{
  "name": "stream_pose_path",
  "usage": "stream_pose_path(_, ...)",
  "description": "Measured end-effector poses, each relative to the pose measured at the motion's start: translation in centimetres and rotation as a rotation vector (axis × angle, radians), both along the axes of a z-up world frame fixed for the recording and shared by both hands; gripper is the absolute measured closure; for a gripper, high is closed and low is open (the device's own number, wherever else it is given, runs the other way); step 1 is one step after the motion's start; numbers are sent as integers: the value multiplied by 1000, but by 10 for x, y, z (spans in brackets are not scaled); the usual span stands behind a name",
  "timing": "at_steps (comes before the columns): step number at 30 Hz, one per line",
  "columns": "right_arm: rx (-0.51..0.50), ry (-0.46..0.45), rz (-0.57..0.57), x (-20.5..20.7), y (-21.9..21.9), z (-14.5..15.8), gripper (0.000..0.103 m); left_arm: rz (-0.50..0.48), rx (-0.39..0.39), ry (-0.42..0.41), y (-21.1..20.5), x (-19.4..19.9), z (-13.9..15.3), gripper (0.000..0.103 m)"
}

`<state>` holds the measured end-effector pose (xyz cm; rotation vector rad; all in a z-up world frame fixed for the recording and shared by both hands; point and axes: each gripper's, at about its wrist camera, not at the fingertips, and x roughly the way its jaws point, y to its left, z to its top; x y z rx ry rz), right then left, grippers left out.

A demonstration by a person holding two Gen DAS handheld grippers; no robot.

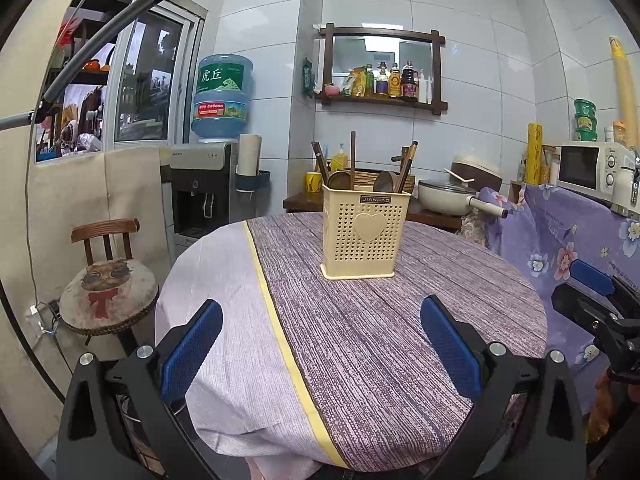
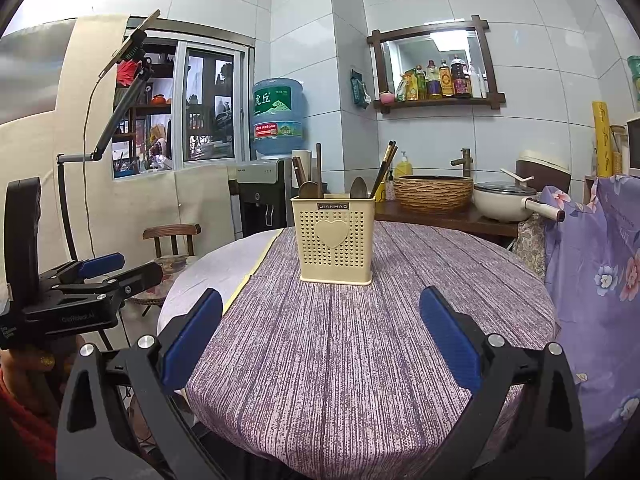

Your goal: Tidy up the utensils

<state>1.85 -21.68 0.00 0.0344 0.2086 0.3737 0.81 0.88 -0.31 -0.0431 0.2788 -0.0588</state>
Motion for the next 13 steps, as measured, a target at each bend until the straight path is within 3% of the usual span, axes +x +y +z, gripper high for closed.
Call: stream_pose_path(13,3,10,1,1,1,-3,6,-5,-1,14,3,1,0,5)
